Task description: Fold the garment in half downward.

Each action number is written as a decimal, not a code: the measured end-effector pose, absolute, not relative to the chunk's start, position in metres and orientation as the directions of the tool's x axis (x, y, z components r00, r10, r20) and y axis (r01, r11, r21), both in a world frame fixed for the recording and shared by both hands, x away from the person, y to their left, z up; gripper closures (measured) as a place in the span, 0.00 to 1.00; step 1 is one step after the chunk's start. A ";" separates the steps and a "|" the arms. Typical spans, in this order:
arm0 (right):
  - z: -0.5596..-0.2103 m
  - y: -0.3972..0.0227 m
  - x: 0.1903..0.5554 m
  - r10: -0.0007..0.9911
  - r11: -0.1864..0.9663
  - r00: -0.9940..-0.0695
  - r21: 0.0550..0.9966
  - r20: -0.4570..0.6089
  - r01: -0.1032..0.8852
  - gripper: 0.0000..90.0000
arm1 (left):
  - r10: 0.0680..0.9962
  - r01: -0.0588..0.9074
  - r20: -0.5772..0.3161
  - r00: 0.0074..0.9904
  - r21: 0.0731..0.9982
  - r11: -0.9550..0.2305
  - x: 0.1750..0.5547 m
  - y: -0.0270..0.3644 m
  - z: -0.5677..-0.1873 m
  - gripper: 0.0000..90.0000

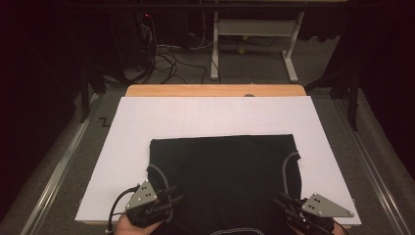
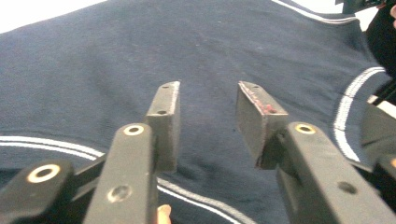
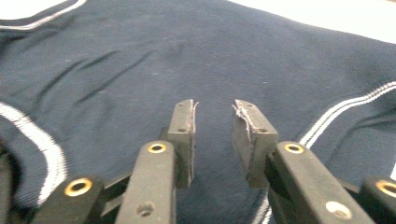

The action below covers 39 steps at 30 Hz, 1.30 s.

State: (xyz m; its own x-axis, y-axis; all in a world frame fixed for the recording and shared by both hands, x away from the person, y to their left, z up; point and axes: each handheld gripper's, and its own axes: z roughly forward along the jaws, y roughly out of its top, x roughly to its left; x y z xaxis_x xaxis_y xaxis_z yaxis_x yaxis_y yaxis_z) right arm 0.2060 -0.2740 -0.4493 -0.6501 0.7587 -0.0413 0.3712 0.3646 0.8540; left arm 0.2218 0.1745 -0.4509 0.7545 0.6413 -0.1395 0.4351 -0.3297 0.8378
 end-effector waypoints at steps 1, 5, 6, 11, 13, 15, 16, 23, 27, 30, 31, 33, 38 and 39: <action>-0.451 -0.275 0.210 0.769 0.357 -0.639 0.853 -0.036 0.381 0.74 | 0.647 0.436 -0.135 0.750 0.837 -0.331 0.224 0.175 -0.452 0.58; -0.456 -0.280 0.228 0.796 0.342 -0.605 0.846 -0.029 0.410 0.66 | 0.673 0.457 -0.139 0.727 0.829 -0.323 0.238 0.182 -0.456 0.50; -0.456 -0.281 0.231 0.803 0.339 -0.595 0.844 -0.029 0.416 0.64 | 0.681 0.467 -0.145 0.718 0.826 -0.316 0.242 0.184 -0.458 0.49; -0.457 -0.285 0.244 0.823 0.318 -0.568 0.848 -0.025 0.424 0.52 | 0.713 0.492 -0.176 0.679 0.830 -0.264 0.261 0.200 -0.461 0.45; -0.457 -0.285 0.250 0.826 0.314 -0.563 0.847 -0.022 0.428 0.48 | 0.722 0.488 -0.167 0.671 0.833 -0.261 0.267 0.203 -0.460 0.44; -0.458 -0.285 0.254 0.827 0.318 -0.561 0.848 -0.029 0.425 0.46 | 0.728 0.480 -0.154 0.668 0.837 -0.263 0.272 0.206 -0.459 0.41; -0.457 -0.285 0.256 0.828 0.318 -0.560 0.847 -0.029 0.426 0.44 | 0.731 0.476 -0.149 0.666 0.839 -0.264 0.274 0.207 -0.459 0.41; -0.457 -0.286 0.268 0.835 0.292 -0.551 0.857 -0.012 0.424 0.33 | 0.749 0.488 -0.163 0.642 0.841 -0.236 0.292 0.221 -0.462 0.34; -0.457 -0.287 0.274 0.836 0.278 -0.548 0.860 0.002 0.428 0.28 | 0.766 0.500 -0.178 0.618 0.841 -0.208 0.299 0.230 -0.462 0.30; -0.458 -0.287 0.276 0.841 0.273 -0.541 0.858 0.007 0.435 0.23 | 0.776 0.503 -0.180 0.604 0.842 -0.196 0.300 0.235 -0.463 0.28; -0.458 -0.287 0.277 0.842 0.268 -0.539 0.861 0.009 0.433 0.21 | 0.778 0.502 -0.180 0.602 0.843 -0.194 0.299 0.237 -0.463 0.28; -0.458 -0.288 0.276 0.842 0.264 -0.539 0.863 0.012 0.431 0.18 | 0.784 0.503 -0.187 0.592 0.846 -0.178 0.299 0.240 -0.463 0.24; -0.458 -0.288 0.272 0.840 0.256 -0.543 0.870 0.016 0.422 0.15 | 0.793 0.508 -0.187 0.580 0.844 -0.173 0.296 0.244 -0.464 0.20; -0.458 -0.289 0.272 0.838 0.256 -0.545 0.873 0.013 0.415 0.14 | 0.797 0.506 -0.180 0.576 0.845 -0.174 0.296 0.244 -0.464 0.19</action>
